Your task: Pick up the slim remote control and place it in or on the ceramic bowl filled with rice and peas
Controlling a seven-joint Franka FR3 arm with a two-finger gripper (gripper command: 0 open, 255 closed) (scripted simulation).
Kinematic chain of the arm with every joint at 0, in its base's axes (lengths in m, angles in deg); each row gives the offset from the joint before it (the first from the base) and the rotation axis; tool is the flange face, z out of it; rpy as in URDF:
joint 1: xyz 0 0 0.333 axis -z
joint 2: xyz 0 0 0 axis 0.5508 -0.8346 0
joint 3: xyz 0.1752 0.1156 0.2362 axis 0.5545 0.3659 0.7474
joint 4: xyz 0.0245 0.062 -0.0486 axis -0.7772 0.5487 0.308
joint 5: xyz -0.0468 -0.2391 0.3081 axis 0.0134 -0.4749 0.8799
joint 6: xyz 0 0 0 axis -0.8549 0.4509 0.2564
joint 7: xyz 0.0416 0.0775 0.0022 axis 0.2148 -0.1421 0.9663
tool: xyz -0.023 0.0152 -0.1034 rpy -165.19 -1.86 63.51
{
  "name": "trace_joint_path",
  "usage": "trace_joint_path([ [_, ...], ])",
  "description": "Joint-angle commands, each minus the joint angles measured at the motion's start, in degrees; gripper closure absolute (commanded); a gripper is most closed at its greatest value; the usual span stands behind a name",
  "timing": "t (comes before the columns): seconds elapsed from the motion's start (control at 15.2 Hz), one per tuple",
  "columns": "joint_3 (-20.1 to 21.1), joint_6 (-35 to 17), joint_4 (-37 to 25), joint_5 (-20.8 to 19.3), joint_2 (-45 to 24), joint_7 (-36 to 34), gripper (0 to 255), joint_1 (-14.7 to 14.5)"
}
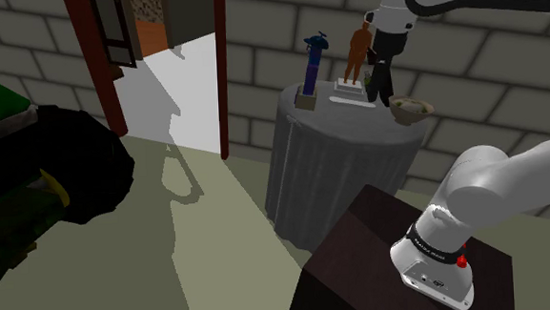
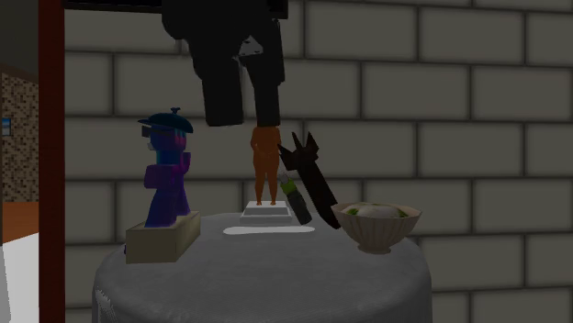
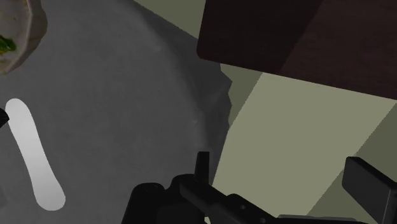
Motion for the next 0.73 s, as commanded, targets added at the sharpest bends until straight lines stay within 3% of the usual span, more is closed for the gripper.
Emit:
trace_joint_path([
  [0.0, -3.1, -2.3, 0.2, -1.4, -1.5, 3.5, 0, 0.5],
  [0.66, -17.5, -13.4, -5.5, -3.5, -15.7, 19.9, 0, 0.9],
])
